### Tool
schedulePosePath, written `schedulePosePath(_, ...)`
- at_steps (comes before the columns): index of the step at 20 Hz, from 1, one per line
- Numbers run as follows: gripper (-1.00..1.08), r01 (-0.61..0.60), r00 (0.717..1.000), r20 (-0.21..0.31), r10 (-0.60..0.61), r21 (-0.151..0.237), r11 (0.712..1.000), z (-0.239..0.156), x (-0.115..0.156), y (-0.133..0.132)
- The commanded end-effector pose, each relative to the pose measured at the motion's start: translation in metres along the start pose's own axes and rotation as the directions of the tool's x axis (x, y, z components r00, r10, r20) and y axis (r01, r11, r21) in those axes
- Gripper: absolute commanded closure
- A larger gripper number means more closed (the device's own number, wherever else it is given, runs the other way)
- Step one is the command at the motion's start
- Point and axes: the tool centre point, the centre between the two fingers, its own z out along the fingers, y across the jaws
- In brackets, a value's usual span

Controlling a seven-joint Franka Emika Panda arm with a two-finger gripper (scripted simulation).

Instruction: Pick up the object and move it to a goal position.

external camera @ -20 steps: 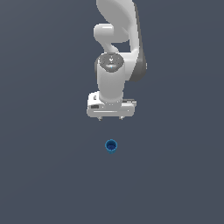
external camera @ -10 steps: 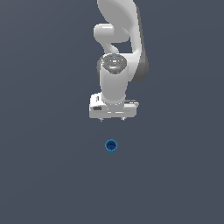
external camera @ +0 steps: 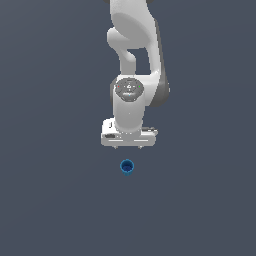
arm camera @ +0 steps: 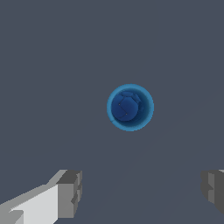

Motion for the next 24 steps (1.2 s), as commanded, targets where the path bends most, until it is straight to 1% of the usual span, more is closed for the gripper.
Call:
schedulePosePath(1,-0.92,-0.020,1.000,-0.005,0.020,0.003,1.000,0.010,0.013,0.001)
schedulePosePath(6,-0.92,-0.054,0.998,-0.015,0.055,0.007,0.998,0.029,0.034,0.002)
schedulePosePath(11,-0.92,-0.076,0.997,-0.022,0.076,0.010,0.997,0.042,0.046,0.003)
schedulePosePath(20,-0.92,-0.083,0.996,-0.023,0.083,0.011,0.996,0.049,0.050,0.003)
schedulePosePath(24,-0.92,-0.084,0.996,-0.023,0.084,0.011,0.996,0.062,0.051,0.003)
